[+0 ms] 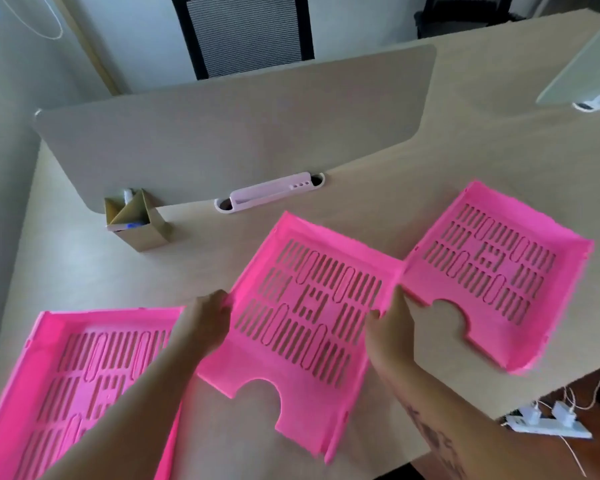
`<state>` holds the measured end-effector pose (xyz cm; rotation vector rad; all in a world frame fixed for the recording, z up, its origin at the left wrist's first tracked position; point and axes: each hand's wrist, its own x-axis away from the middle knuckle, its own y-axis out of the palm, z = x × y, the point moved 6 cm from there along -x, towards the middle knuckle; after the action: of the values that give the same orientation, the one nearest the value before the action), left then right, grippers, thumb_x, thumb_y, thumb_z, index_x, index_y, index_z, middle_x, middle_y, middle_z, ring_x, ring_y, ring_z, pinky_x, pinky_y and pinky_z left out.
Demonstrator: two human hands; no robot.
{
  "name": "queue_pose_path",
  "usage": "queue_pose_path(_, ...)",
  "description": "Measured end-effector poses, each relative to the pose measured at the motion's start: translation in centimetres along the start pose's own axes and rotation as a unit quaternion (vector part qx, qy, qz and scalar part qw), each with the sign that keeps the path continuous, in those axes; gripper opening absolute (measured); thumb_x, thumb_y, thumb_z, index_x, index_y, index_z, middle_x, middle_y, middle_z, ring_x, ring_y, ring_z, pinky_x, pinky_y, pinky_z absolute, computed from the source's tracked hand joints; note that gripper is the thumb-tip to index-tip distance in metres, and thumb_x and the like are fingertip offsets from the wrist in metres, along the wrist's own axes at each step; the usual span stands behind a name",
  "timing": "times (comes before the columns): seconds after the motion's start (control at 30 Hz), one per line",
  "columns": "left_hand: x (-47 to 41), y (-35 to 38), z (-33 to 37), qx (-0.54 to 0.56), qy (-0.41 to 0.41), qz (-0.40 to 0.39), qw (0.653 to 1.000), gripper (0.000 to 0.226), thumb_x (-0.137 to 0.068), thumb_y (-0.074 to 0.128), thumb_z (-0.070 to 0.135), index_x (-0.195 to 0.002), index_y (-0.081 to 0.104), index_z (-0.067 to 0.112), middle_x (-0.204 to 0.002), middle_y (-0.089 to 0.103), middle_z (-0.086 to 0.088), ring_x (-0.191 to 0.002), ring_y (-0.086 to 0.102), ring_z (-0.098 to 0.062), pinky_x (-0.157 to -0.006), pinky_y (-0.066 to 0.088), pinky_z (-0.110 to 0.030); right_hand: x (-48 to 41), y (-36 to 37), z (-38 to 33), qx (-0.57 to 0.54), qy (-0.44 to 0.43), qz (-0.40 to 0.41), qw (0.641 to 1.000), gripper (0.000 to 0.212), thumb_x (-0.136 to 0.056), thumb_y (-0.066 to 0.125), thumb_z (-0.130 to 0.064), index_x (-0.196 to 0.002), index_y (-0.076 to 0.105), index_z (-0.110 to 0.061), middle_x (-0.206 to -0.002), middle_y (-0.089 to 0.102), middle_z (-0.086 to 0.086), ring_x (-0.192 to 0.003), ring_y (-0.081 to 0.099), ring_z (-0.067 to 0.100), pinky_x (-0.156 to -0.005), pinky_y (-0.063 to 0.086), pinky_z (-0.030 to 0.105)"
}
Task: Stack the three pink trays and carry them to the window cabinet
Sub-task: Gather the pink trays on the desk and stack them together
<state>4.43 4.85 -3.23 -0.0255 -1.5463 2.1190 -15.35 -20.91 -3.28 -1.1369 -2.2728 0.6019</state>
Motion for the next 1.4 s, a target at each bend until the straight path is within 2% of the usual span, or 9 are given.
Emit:
queue_pose_path(0.1, 3.0, 1.0, -0.5, 0.036, -0.052, 0.006, 0.998, 0.022, -0.096, 0.045, 0.014, -0.083, 0.063, 0.011, -0.073, 0.066, -0.006, -0.064, 0.065, -0.025, -0.068, 0.059, -0.042, -1.9, 0.3, -1.5, 0.017, -0.046, -0.043, 0.998, 0.072, -0.095, 0.044, 0.003, -0.156, 0.012, -0.017, -0.159, 0.03, 0.01, -0.073, 0.054, 0.001, -0.049, 0.045, 0.012)
queue_pose_path(0.33, 9.2, 4.7, 0.4, 0.125, -0.196, 0.028, 0.972, 0.029, -0.096, 0.044, 0.013, -0.074, 0.061, 0.007, -0.069, 0.064, -0.003, -0.06, 0.063, -0.019, -0.056, 0.055, -0.032, -6.2, 2.2, -1.6, 0.053, -0.086, -0.183, 0.978, 0.072, -0.094, 0.044, 0.0, -0.157, 0.014, -0.022, -0.126, 0.054, 0.003, -0.054, 0.034, -0.006, -0.033, 0.035, 0.009)
queue_pose_path(0.43, 10.6, 6.0, 1.8, 0.148, -0.243, 0.058, 0.957, 0.03, -0.096, 0.044, 0.008, -0.072, 0.061, -0.001, -0.067, 0.063, -0.009, -0.059, 0.06, -0.026, -0.055, 0.052, -0.033, -6.9, 2.3, -2.1, 0.08, -0.111, -0.224, 0.965, 0.072, -0.095, 0.043, -0.001, -0.156, 0.014, -0.023, -0.152, 0.042, 0.016, -0.053, 0.038, -0.005, -0.032, 0.035, 0.01)
queue_pose_path(0.7, 13.1, 8.7, 3.4, 0.2, -0.282, 0.084, 0.935, 0.026, -0.095, 0.045, 0.015, -0.069, 0.048, 0.021, -0.07, 0.057, -0.002, -0.065, 0.053, -0.02, -0.063, 0.046, -0.033, -6.7, 2.1, -0.2, 0.137, -0.12, -0.248, 0.951, 0.071, -0.096, 0.039, 0.005, -0.157, 0.012, -0.018, -0.147, 0.045, 0.022, -0.045, 0.048, 0.007, -0.031, 0.037, 0.016)
queue_pose_path(0.87, 13.8, 8.5, 3.1, 0.22, -0.263, 0.076, 0.936, 0.014, -0.093, 0.055, 0.025, -0.079, 0.057, 0.025, -0.084, 0.065, -0.001, -0.076, 0.062, -0.021, -0.076, 0.056, -0.041, -5.5, 1.4, 1.5, 0.174, -0.128, -0.238, 0.947, 0.07, -0.095, 0.04, 0.005, -0.156, 0.013, -0.014, -0.151, 0.037, 0.019, -0.061, 0.06, 0.015, -0.043, 0.045, 0.023)
queue_pose_path(0.93, 14.3, 6.9, 2.9, 0.246, -0.249, 0.125, 0.928, 0.018, -0.089, 0.065, 0.03, -0.1, 0.065, 0.015, -0.094, 0.067, -0.004, -0.082, 0.062, -0.019, -0.077, 0.054, -0.034, -4.9, 0.9, 0.4, 0.188, -0.175, -0.191, 0.947, 0.06, -0.092, 0.046, 0.001, -0.149, 0.027, -0.005, -0.145, 0.04, 0.022, -0.102, 0.064, 0.031, -0.072, 0.059, 0.037)
queue_pose_path(1.07, 16.0, 1.8, -0.4, 0.208, -0.211, 0.203, 0.933, 0.025, -0.087, 0.068, 0.03, -0.102, 0.07, 0.01, -0.091, 0.074, -0.005, -0.075, 0.066, -0.015, -0.068, 0.052, -0.025, -1.2, 2.1, -4.8, 0.225, -0.348, -0.113, 0.903, 0.055, -0.087, 0.056, -0.003, -0.14, 0.042, 0.007, -0.139, 0.049, 0.025, -0.134, 0.039, 0.042, -0.113, 0.035, 0.051)
queue_pose_path(1.2, 19.0, -2.9, -7.8, 0.135, -0.196, 0.272, 0.933, 0.011, -0.088, 0.065, 0.02, -0.097, 0.069, 0.016, -0.092, 0.075, -0.006, -0.08, 0.07, -0.022, -0.074, 0.059, -0.038, 7.0, 6.6, -9.6, 0.12, -0.375, -0.2, 0.897, 0.05, -0.09, 0.057, -0.003, -0.139, 0.049, 0.001, -0.136, 0.054, 0.018, -0.129, 0.046, 0.031, -0.109, 0.037, 0.039)
queue_pose_path(1.4, 23.1, -6.8, -22.5, 0.026, -0.292, 0.259, 0.92, 0.028, -0.082, 0.067, 0.018, -0.108, 0.066, 0.007, -0.101, 0.069, -0.017, -0.089, 0.064, -0.035, -0.076, 0.055, -0.043, 18.6, 16.0, -10.2, 0.068, -0.217, -0.348, 0.91, 0.05, -0.09, 0.057, -0.011, -0.139, 0.05, -0.004, -0.138, 0.056, 0.015, -0.126, 0.054, 0.027, -0.107, 0.042, 0.037)
